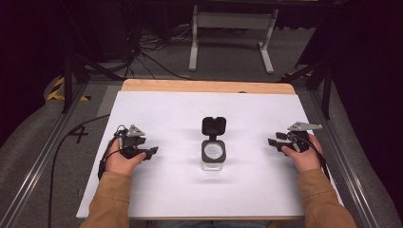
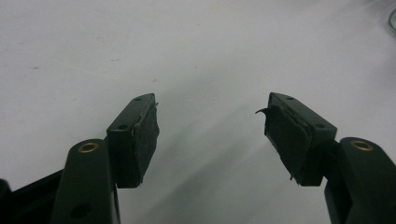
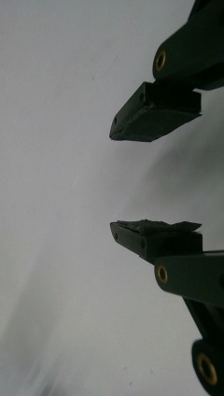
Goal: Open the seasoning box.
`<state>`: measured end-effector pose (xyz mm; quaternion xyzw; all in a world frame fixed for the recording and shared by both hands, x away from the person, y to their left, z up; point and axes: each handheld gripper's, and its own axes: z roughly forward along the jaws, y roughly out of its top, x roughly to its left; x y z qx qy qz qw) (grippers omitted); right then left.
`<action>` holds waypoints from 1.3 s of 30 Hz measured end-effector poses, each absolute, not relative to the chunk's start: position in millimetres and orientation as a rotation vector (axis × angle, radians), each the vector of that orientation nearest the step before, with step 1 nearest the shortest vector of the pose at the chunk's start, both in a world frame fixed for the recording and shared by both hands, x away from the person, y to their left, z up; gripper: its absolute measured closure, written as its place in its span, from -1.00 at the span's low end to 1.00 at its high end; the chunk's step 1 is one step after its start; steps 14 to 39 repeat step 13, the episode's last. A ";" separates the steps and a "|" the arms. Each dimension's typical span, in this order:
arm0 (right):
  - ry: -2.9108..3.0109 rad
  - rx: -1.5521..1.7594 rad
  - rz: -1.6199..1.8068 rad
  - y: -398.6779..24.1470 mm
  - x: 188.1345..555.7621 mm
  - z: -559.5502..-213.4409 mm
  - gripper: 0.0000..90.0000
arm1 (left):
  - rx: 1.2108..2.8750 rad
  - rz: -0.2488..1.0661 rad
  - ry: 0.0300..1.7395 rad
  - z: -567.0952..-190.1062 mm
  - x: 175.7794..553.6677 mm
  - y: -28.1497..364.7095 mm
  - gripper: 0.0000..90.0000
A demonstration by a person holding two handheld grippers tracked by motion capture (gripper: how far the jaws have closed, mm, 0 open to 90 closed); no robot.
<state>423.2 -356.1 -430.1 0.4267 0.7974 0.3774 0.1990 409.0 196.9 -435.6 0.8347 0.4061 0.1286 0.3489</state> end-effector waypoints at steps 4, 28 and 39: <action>2.249 1.152 1.058 -346.2 422.4 -433.8 0.09 | 2.173 0.302 1.036 -437.9 408.3 190.4 -0.23; 2.266 1.129 1.063 -339.9 422.1 -434.8 0.08 | 2.203 0.275 0.996 -434.0 405.5 182.5 -0.27; 2.266 1.129 1.063 -339.9 422.1 -434.8 0.08 | 2.203 0.275 0.996 -434.0 405.5 182.5 -0.27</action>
